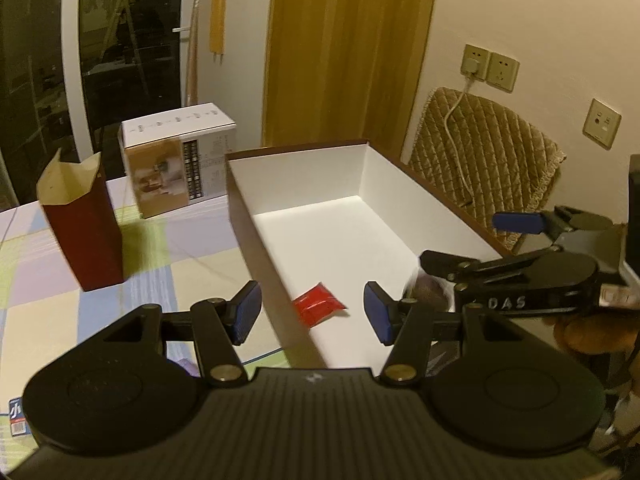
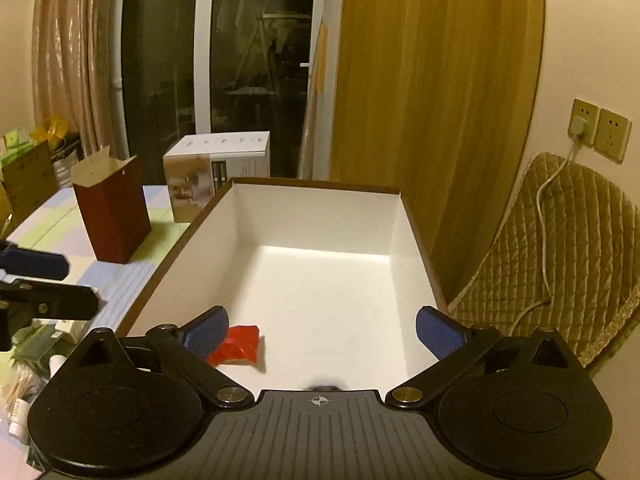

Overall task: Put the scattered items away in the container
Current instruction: 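Carry both items to the brown box and open both tools inside, then grasp the green-capped tube with the right tool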

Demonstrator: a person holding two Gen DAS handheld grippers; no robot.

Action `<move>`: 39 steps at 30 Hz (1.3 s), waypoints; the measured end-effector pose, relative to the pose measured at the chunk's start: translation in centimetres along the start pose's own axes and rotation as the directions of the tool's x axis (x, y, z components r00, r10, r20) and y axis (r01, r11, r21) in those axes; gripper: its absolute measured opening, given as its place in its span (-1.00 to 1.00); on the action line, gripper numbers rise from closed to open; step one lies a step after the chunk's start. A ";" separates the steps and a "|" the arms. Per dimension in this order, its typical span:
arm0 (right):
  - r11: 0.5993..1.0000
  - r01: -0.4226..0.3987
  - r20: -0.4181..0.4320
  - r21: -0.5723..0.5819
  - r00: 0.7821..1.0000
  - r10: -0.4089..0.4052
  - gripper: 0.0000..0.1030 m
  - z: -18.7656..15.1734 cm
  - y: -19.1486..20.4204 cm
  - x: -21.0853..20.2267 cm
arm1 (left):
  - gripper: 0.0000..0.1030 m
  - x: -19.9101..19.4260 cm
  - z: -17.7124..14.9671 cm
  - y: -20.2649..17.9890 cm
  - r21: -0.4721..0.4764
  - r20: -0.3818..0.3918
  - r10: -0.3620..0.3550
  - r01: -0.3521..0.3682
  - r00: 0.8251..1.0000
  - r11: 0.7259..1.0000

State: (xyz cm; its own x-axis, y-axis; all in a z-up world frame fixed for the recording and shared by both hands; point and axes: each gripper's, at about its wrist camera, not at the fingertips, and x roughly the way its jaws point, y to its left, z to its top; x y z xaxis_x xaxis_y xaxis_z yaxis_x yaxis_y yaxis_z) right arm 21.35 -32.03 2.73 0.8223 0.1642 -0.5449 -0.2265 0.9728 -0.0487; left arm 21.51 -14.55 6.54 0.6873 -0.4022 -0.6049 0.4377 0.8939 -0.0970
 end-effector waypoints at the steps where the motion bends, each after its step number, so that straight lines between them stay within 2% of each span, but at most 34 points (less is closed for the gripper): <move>1: 1.000 0.000 0.006 0.000 1.000 0.000 1.00 0.1 0.0 -0.3 | -0.01 -0.3 -0.1 0.4 -0.006 0.003 0.006 -0.006 1.000 1.000; 8: 0.999 -0.038 0.086 -0.015 0.996 0.039 1.00 0.2 2.2 -4.2 | -0.01 -3.7 -1.9 4.4 -0.062 0.004 0.081 -0.080 0.997 0.995; 12: 0.994 -0.105 0.129 -0.018 0.986 0.106 1.00 -0.4 5.4 -7.2 | 0.04 -6.5 -3.8 7.4 -0.090 -0.004 0.147 -0.147 0.989 0.985; 16: 0.982 -0.191 0.112 -0.009 0.975 0.190 1.00 -2.0 9.5 -8.9 | 0.04 -9.0 -6.4 10.0 -0.117 -0.031 0.205 -0.207 0.978 0.971; 20: 0.965 -0.261 0.049 -0.005 0.964 0.261 1.00 -4.5 13.6 -8.6 | 0.04 -10.5 -9.1 11.8 -0.141 -0.054 0.235 -0.240 0.971 0.960; 23: 0.956 -0.294 -0.038 0.007 0.955 0.294 0.62 -6.4 16.0 -6.9 | 0.04 -10.9 -11.1 12.4 -0.122 -0.064 0.242 -0.249 0.968 0.961; 25: 0.953 -0.303 -0.088 0.005 0.949 0.302 0.58 -7.3 17.2 -5.7 | 0.04 -10.8 -12.3 12.3 -0.083 -0.073 0.234 -0.240 0.969 0.967; 27: 0.949 -0.314 -0.134 -0.018 0.941 0.309 0.08 -7.8 18.3 -4.7 | 0.04 -10.5 -13.4 12.2 -0.038 -0.083 0.211 -0.215 0.974 0.976; 30: 0.948 -0.316 -0.185 -0.040 0.935 0.304 0.00 -8.3 19.7 -2.9 | 0.04 -10.3 -14.8 12.1 0.021 -0.097 0.192 -0.191 0.977 0.981; 32: 0.946 -0.322 -0.209 -0.037 0.928 0.308 -0.17 -8.4 20.6 -1.6 | 0.03 -10.3 -15.2 12.1 0.028 -0.101 0.183 -0.181 0.978 0.983; 39: 0.947 -0.320 -0.264 -0.040 0.917 0.299 -0.19 -10.8 23.2 1.1 | 0.03 -9.8 -15.5 13.6 -0.026 -0.112 0.186 -0.190 0.976 0.981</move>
State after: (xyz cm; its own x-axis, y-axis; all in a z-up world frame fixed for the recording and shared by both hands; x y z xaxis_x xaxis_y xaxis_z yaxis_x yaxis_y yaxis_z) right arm 11.38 -11.07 -8.04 0.5489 0.3982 -0.7349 -0.4985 0.8617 0.0946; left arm 11.70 4.68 -1.11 0.6873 -0.2043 -0.6971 0.2841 0.9588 -0.0008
